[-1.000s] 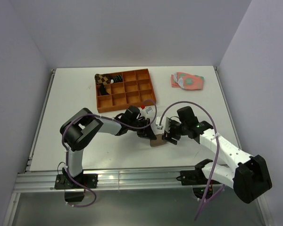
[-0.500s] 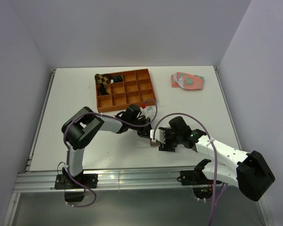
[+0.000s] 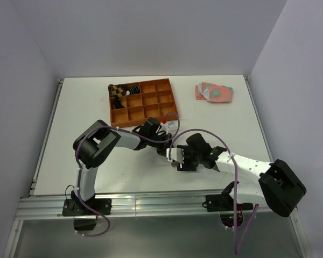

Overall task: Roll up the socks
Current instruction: Roll the sock at the center of the board, then pick up the sock at the center of the board.

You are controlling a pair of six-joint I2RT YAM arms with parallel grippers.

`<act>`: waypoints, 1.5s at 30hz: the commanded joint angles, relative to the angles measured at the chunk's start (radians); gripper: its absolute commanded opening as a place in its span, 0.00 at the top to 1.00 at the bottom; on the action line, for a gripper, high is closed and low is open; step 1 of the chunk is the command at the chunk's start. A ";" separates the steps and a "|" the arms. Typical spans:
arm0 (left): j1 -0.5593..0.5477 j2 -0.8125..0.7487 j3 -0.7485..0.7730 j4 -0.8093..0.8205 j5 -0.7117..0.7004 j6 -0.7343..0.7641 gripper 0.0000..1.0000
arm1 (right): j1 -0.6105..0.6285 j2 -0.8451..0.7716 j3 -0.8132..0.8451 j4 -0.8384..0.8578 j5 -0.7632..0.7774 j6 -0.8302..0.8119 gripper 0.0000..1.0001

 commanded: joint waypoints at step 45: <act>-0.258 -0.458 -0.466 0.381 -0.961 -0.888 0.47 | 0.018 0.135 0.186 -0.024 0.114 0.339 1.00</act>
